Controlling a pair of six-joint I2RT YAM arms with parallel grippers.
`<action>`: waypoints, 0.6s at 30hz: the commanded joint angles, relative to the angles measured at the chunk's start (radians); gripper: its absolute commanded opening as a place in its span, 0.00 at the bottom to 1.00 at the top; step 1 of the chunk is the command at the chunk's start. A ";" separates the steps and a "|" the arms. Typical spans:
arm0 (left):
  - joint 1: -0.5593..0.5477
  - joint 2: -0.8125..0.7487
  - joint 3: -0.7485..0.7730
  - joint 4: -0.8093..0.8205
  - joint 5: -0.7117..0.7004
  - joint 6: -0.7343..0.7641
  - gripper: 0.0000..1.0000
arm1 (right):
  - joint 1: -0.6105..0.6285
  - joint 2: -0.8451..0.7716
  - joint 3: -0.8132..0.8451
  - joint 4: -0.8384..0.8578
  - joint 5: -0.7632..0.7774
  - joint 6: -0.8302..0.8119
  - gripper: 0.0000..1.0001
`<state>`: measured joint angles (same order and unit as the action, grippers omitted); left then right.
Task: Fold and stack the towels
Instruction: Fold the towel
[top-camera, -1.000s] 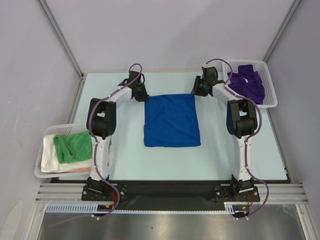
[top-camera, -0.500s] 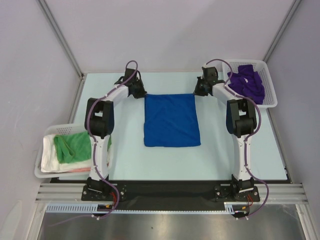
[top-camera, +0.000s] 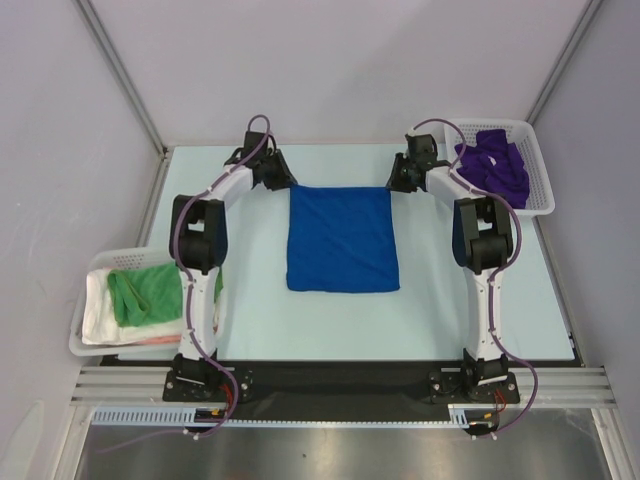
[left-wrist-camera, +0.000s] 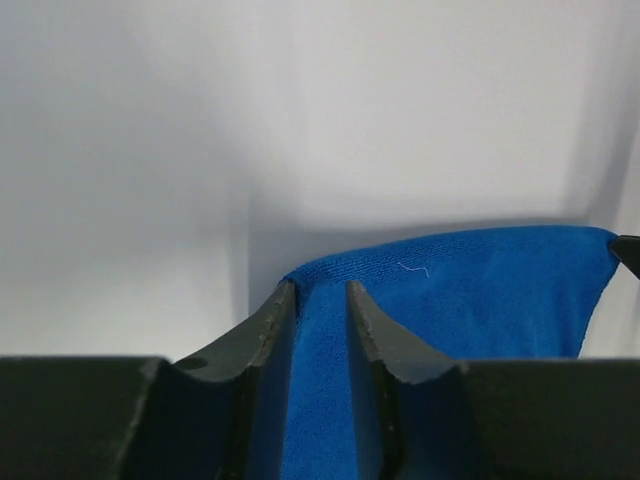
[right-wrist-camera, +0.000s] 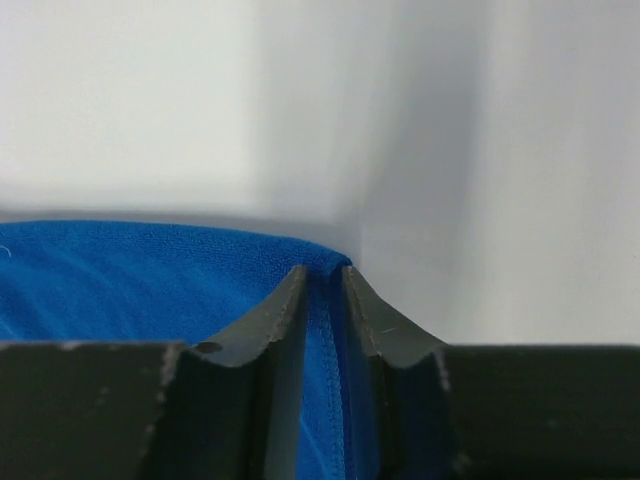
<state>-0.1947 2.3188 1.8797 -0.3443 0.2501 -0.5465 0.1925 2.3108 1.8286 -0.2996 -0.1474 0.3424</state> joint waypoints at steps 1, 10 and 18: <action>0.009 0.013 0.039 0.021 0.006 0.020 0.33 | -0.002 0.018 0.052 0.027 0.000 -0.005 0.30; 0.009 0.047 0.099 -0.073 -0.087 0.056 0.44 | -0.001 0.041 0.081 0.019 -0.003 -0.017 0.40; 0.009 0.073 0.104 -0.048 -0.058 0.065 0.50 | 0.007 0.059 0.093 0.017 -0.004 -0.014 0.37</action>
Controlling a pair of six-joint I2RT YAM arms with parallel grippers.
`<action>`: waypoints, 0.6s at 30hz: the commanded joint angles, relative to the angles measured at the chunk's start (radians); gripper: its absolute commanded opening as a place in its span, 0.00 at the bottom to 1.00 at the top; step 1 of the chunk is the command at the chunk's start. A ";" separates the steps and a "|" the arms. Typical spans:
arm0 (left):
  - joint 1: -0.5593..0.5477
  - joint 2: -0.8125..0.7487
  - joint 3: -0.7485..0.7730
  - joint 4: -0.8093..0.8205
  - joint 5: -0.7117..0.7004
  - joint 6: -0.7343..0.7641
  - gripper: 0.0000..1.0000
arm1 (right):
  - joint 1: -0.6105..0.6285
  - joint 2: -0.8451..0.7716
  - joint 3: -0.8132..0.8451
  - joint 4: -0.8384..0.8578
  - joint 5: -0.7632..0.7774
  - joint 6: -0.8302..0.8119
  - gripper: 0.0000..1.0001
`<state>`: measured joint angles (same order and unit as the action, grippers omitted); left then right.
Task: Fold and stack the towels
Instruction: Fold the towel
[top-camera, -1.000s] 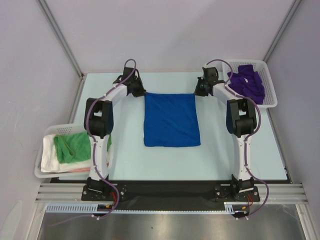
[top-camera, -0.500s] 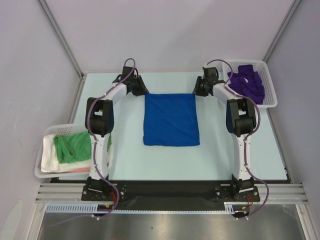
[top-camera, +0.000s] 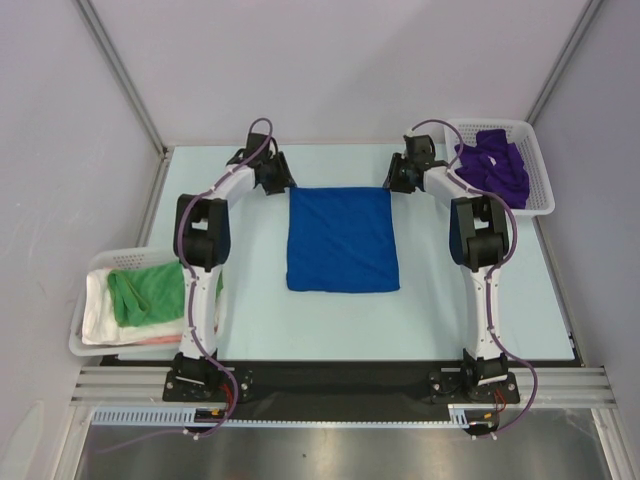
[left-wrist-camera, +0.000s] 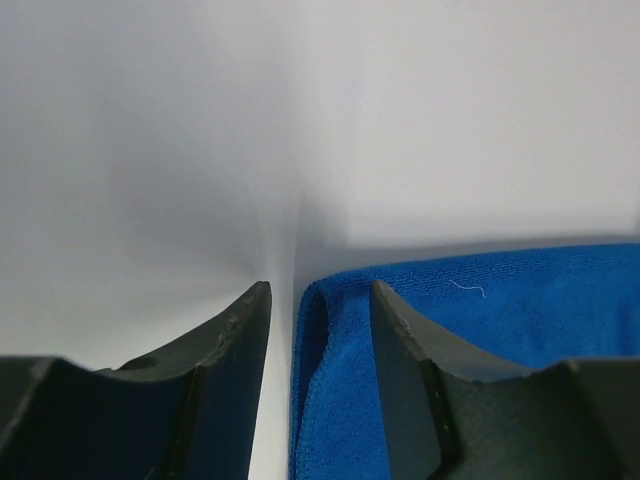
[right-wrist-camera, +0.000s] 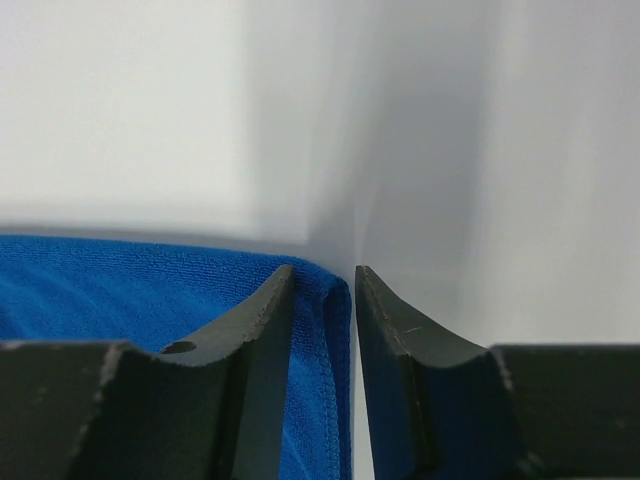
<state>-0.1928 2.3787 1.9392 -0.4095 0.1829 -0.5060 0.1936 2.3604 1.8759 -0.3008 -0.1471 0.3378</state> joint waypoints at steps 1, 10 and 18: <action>0.007 0.017 0.046 0.024 0.015 0.023 0.50 | 0.004 0.010 0.048 0.017 -0.005 -0.011 0.36; 0.007 0.043 0.060 0.058 0.067 0.018 0.38 | 0.006 0.022 0.065 0.012 -0.014 -0.006 0.18; 0.007 -0.025 0.008 0.152 0.096 0.020 0.04 | 0.004 -0.015 0.045 0.034 -0.006 -0.006 0.00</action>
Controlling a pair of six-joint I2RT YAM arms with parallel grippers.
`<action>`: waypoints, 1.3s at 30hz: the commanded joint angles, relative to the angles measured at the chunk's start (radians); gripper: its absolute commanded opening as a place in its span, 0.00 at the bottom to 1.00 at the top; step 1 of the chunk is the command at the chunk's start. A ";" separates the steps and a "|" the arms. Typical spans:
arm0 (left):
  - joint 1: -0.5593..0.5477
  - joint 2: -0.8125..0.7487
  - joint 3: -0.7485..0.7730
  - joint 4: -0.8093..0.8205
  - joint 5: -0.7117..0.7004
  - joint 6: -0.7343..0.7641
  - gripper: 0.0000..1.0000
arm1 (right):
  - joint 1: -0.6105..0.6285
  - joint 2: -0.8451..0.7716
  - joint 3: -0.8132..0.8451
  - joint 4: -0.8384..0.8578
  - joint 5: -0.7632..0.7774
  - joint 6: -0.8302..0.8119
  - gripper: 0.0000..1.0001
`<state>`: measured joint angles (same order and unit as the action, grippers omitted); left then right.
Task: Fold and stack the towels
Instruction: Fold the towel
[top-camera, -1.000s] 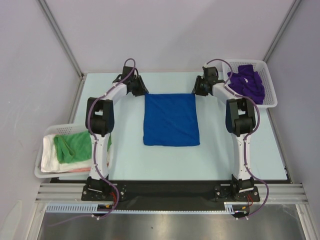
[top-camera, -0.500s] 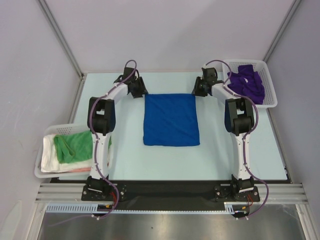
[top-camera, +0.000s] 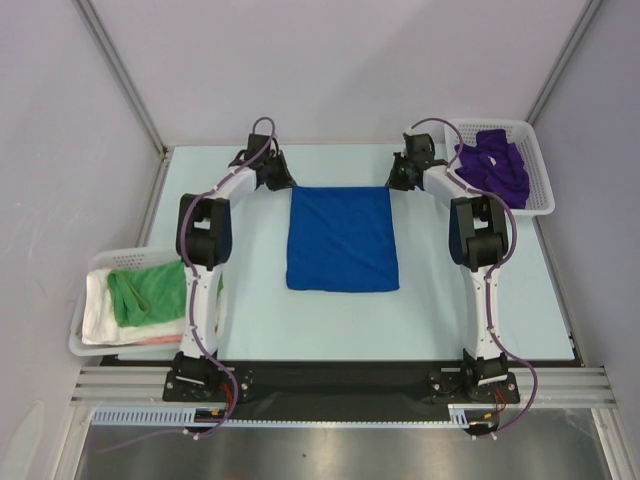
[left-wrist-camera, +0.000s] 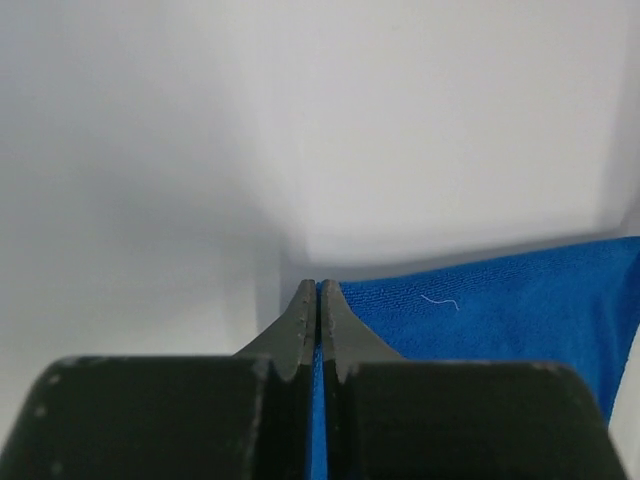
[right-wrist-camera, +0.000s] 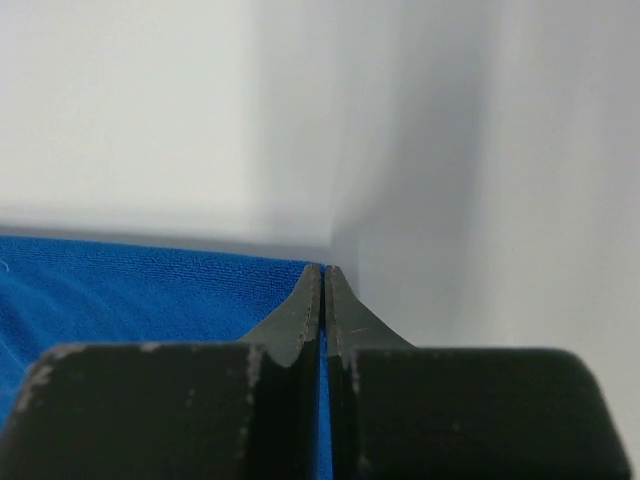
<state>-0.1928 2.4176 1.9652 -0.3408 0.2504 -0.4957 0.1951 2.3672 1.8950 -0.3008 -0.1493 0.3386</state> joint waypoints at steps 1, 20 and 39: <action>0.007 -0.075 -0.038 0.110 0.027 0.014 0.00 | 0.001 -0.032 0.004 0.051 0.002 -0.006 0.00; 0.003 -0.544 -0.663 0.480 0.055 -0.032 0.00 | 0.033 -0.471 -0.513 0.284 0.065 0.072 0.00; -0.169 -0.896 -1.124 0.477 -0.126 -0.086 0.00 | 0.104 -0.853 -0.994 0.310 0.114 0.132 0.00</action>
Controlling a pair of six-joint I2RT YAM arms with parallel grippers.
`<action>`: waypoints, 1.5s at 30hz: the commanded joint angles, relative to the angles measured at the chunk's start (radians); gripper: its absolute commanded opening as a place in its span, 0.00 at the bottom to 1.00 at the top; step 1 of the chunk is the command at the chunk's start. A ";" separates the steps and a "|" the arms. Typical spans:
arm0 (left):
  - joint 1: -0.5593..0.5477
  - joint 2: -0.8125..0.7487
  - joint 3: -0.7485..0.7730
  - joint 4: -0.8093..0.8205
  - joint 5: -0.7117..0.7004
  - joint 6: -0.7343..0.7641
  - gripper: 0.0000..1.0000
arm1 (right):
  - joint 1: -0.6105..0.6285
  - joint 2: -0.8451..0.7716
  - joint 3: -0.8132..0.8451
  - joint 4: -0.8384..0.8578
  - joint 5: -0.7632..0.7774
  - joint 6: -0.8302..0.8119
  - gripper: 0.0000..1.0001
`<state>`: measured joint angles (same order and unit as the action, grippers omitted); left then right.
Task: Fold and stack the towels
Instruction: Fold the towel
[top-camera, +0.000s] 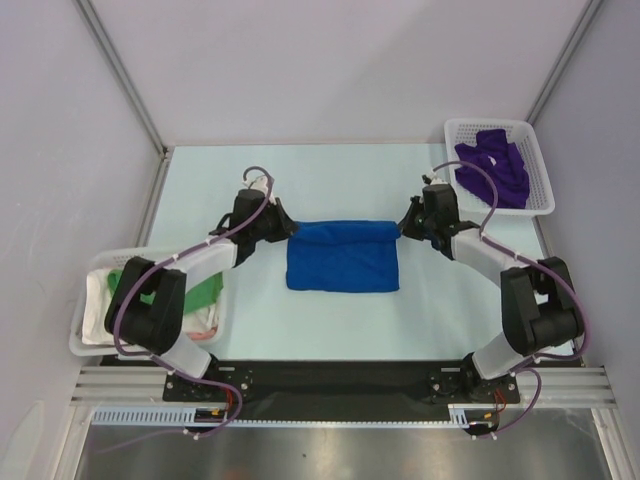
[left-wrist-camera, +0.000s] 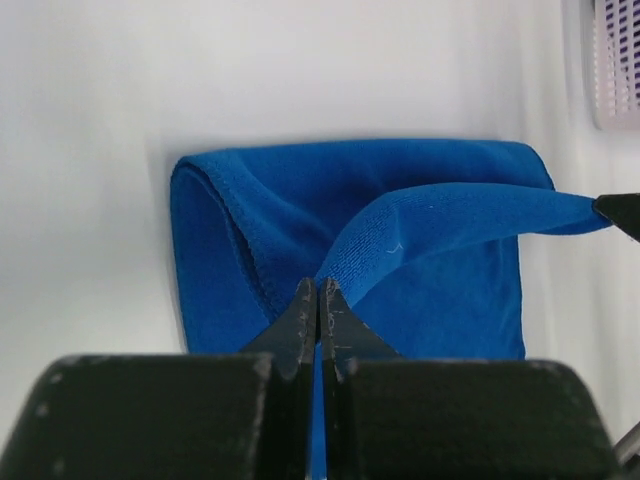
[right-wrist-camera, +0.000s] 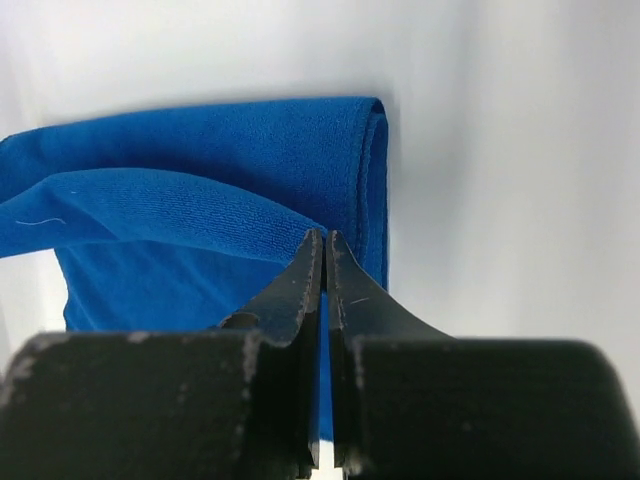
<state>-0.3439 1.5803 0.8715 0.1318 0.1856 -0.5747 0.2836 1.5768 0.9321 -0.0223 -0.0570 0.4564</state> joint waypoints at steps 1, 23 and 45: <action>-0.021 -0.065 -0.038 -0.001 -0.066 -0.005 0.00 | 0.019 -0.086 -0.045 0.032 0.022 0.016 0.00; -0.064 -0.210 -0.206 -0.058 -0.112 -0.001 0.00 | 0.074 -0.250 -0.225 -0.010 0.057 0.039 0.00; -0.066 -0.255 -0.301 -0.035 -0.114 0.003 0.00 | 0.098 -0.347 -0.372 0.008 0.057 0.076 0.00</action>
<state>-0.4038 1.3605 0.5846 0.0666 0.0818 -0.5755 0.3752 1.2575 0.5690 -0.0410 -0.0238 0.5236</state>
